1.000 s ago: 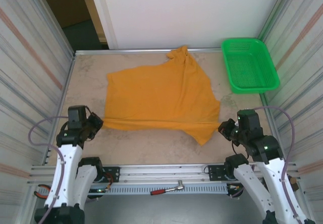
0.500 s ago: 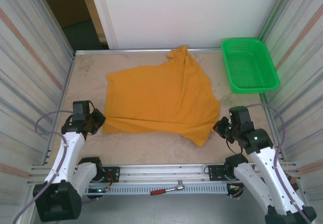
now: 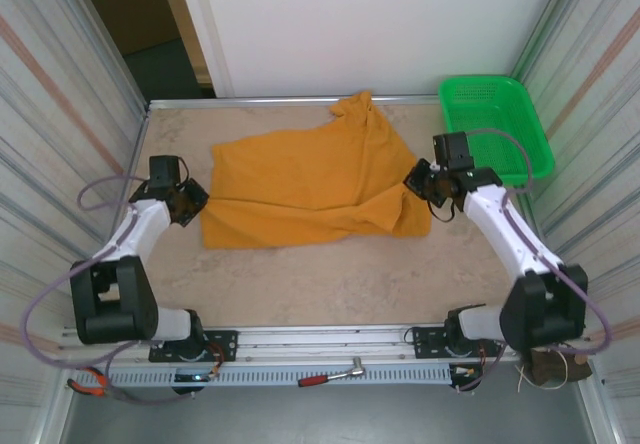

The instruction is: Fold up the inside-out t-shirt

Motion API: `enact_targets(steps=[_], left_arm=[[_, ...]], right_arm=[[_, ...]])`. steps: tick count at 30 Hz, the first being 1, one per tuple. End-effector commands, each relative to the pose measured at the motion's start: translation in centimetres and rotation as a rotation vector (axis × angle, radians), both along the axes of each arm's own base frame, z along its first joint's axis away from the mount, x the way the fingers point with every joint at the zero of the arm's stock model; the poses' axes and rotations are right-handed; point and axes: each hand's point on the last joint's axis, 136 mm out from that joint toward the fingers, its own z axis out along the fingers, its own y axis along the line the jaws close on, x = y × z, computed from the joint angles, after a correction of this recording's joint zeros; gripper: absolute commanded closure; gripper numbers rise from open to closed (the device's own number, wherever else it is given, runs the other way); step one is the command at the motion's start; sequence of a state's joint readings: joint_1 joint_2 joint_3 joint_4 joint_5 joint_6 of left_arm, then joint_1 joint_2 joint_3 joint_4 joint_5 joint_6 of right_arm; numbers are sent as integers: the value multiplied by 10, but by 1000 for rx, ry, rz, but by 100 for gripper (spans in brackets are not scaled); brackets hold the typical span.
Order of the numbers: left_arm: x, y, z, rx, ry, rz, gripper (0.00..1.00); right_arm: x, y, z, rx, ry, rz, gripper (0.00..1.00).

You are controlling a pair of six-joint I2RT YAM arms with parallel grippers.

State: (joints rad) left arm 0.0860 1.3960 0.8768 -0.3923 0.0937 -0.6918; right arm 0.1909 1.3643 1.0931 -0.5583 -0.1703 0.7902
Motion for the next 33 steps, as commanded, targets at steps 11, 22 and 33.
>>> enact_targets(steps=[11,22,33], left_arm=[[65,21,-9,34,-8,-40,50],[-21,2,11,-33,-59,-1,31],[-63,-17,-42,-68,16,-15,29]], right_arm=[[108,-1,-6,1,-47,75,50],[-16,-44,-60,-152,44,46,34],[0,-37,-110,-139,125,95,41]])
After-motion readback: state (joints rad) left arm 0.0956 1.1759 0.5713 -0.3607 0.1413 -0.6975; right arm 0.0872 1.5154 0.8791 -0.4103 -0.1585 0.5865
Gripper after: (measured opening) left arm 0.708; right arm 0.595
